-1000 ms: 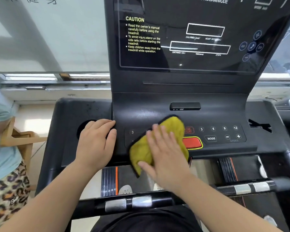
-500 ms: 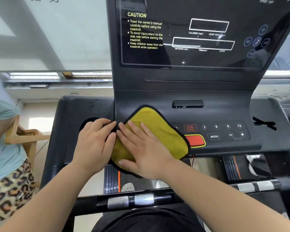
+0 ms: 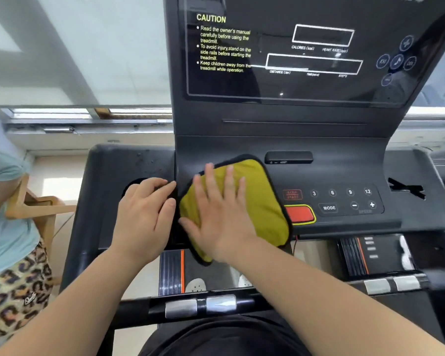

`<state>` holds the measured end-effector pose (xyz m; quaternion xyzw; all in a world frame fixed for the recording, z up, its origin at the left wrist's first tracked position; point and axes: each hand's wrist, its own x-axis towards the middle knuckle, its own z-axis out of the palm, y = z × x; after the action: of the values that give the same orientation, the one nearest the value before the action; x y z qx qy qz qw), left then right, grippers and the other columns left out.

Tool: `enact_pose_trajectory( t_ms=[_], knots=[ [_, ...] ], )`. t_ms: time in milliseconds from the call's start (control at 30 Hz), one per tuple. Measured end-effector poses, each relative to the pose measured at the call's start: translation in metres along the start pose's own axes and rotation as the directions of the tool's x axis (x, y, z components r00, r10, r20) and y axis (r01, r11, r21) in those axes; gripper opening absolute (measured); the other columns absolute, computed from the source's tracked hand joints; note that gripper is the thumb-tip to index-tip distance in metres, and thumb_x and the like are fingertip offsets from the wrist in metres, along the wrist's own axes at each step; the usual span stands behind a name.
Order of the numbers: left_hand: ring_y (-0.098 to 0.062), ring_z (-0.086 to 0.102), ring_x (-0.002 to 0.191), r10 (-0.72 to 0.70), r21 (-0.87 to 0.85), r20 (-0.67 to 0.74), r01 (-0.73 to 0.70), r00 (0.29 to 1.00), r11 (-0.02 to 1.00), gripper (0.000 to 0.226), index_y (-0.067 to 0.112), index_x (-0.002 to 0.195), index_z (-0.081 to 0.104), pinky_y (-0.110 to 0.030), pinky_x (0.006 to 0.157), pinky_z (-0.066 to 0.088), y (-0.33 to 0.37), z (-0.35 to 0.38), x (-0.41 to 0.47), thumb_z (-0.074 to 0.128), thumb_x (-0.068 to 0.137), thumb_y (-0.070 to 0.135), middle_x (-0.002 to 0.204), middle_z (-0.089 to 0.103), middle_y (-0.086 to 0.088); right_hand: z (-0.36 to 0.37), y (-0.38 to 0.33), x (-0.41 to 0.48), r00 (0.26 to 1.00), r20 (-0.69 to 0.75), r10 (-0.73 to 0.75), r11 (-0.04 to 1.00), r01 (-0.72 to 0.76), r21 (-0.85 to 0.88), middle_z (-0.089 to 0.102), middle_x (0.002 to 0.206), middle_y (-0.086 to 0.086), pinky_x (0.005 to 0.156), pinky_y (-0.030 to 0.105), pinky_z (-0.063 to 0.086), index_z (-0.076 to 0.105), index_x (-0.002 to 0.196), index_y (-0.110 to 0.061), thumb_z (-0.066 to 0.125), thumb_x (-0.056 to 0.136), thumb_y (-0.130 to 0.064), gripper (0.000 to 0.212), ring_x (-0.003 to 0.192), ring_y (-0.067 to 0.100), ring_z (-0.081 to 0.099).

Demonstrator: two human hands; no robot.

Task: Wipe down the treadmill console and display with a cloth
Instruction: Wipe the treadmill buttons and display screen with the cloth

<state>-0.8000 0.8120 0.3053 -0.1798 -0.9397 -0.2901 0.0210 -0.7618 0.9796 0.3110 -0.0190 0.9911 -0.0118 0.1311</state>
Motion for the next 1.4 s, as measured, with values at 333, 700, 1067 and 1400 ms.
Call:
enact_pose_trajectory(
  t_ms=[333,700,1067,1400],
  knots=[
    [-0.036,0.056,0.112,0.112,0.028,0.023,-0.113,0.993,0.993,0.051,0.004,0.126,0.068,-0.044,0.103,0.037,0.018,0.016,-0.004,0.041,0.094,0.033,0.134,0.059,-0.015,0.008,0.094,-0.039,0.954,0.049,0.296,0.955,-0.296,-0.008,-0.023,0.169,0.013,0.123,0.066,-0.003,-0.013,0.162,-0.022,-0.002,0.087,-0.079,0.095,0.153,0.051,-0.015],
    [-0.035,0.052,0.118,0.121,0.042,-0.085,-0.118,0.989,0.992,0.047,0.007,0.127,0.066,-0.047,0.105,0.037,0.025,0.013,-0.004,0.045,0.091,0.029,0.134,0.059,-0.015,0.004,0.008,-0.014,0.966,0.047,-0.253,0.967,0.254,-0.007,-0.02,0.17,-0.008,0.123,0.061,-0.012,-0.015,0.16,-0.033,0.014,0.098,-0.064,0.076,0.154,0.039,-0.024],
    [-0.038,0.056,0.117,0.201,0.133,0.014,-0.201,0.98,0.971,0.05,0.009,0.125,0.067,-0.051,0.1,0.04,0.08,0.054,0.002,0.049,0.089,0.039,0.131,0.062,-0.012,0.011,0.169,-0.064,0.869,0.06,0.492,0.865,-0.495,0.085,-0.011,0.167,0.029,0.124,0.063,0.001,-0.007,0.163,-0.012,-0.005,0.076,-0.089,0.116,0.152,0.056,-0.007],
    [-0.034,0.051,0.121,0.198,0.218,0.065,-0.208,0.978,0.954,0.051,0.014,0.126,0.066,-0.046,0.103,0.033,0.145,0.087,0.011,0.048,0.088,0.044,0.133,0.06,-0.008,0.011,0.241,-0.047,0.86,-0.066,0.506,0.855,-0.49,0.172,-0.012,0.168,0.028,0.121,0.068,0.001,-0.005,0.162,-0.008,0.007,0.084,-0.088,0.112,0.154,0.051,-0.008]
  ],
)
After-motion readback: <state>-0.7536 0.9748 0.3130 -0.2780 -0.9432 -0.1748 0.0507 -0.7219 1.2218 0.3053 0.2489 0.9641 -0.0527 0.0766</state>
